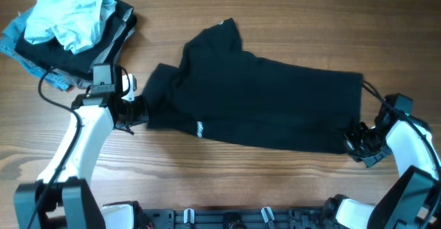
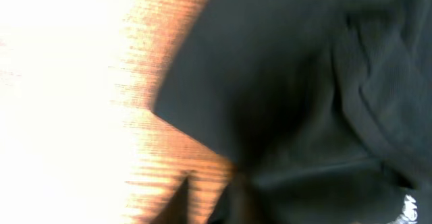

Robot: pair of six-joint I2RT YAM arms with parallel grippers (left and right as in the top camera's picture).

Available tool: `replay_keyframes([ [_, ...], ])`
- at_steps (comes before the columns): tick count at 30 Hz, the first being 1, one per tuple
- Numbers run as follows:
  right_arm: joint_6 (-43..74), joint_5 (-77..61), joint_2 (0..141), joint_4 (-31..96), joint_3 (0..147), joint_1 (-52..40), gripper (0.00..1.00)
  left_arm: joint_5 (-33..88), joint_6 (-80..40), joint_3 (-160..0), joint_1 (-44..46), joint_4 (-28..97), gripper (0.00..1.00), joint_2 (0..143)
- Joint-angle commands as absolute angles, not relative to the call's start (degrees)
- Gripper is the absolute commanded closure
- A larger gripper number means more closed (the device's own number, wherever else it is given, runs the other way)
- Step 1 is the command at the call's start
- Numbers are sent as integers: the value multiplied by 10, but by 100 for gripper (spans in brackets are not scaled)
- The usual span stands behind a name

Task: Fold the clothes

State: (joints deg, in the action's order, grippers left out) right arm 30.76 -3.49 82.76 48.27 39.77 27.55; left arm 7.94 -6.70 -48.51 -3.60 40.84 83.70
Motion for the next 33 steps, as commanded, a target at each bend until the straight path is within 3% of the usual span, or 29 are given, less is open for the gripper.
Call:
replay_keyframes([
  [1,298,16,805,489,415,281,32,84,-84,-493,-41,430,29,796],
  [3,296,14,800,503,432,281,27,87,-83,-512,-41,456,28,780],
  [8,192,-95,784,528,526,281,29,118,-75,-630,-36,494,31,768],
  [10,102,-231,772,516,590,281,31,155,-49,-698,0,433,36,783],
  [13,90,-284,771,503,621,281,31,156,-31,-737,53,367,38,843],
  [20,90,-287,771,500,622,281,30,156,50,-894,135,251,32,1156],
  [28,90,-283,773,500,622,281,30,145,75,-903,147,68,35,1312],
  [30,90,-283,775,500,622,281,30,146,74,-903,148,55,37,1332],
  [33,90,-282,775,499,622,281,30,151,72,-903,148,61,51,1346],
])
